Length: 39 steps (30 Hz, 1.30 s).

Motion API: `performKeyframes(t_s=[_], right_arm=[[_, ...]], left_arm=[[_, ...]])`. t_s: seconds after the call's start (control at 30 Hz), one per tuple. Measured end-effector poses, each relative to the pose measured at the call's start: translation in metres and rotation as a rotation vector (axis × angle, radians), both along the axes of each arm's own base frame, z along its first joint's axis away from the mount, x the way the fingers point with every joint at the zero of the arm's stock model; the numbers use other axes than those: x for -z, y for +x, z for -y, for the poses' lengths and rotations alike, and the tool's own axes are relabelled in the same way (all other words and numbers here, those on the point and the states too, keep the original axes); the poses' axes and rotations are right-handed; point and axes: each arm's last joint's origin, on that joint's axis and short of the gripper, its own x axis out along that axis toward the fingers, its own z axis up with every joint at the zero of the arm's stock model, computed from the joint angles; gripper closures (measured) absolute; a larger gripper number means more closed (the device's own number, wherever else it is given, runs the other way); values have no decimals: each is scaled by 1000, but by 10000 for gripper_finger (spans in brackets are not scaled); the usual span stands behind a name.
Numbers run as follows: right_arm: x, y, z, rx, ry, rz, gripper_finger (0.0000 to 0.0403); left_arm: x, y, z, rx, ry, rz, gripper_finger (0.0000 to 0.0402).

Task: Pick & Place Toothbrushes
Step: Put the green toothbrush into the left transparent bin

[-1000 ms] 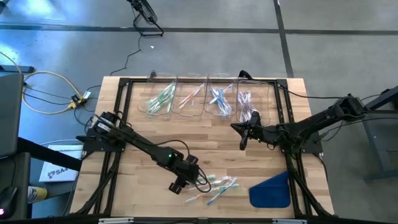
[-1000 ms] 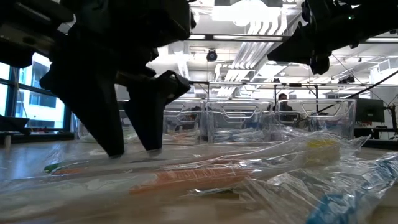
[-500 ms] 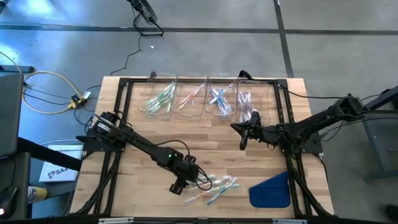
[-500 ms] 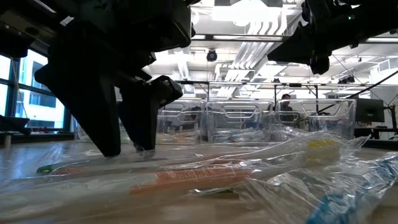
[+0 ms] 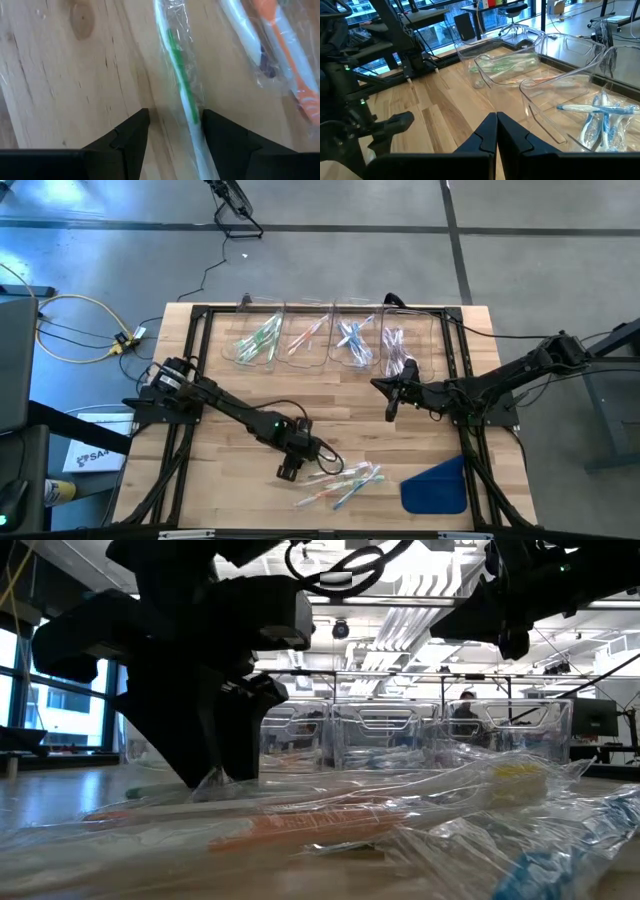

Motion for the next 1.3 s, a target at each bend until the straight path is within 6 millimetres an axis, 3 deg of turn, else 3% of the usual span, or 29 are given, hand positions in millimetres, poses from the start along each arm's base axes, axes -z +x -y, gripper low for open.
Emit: performKeyframes(t_s=[0.17, 0.5, 0.73, 0.9, 1.3], right_arm=[[0, 0, 0, -8, 4, 1, 401], [0, 0, 0, -7, 1, 0, 401], [0, 0, 0, -9, 4, 1, 401], [0, 0, 0, -9, 4, 1, 401], [0, 0, 0, -10, 4, 1, 401]], left_arm=[[0, 9, -19, 4, 44, 39, 217], [0, 23, -84, -55, 118, 44, 217], [1, 25, -121, -76, 55, 29, 217], [1, 24, -131, -56, 34, 28, 236], [1, 28, -133, -33, 36, 73, 370]])
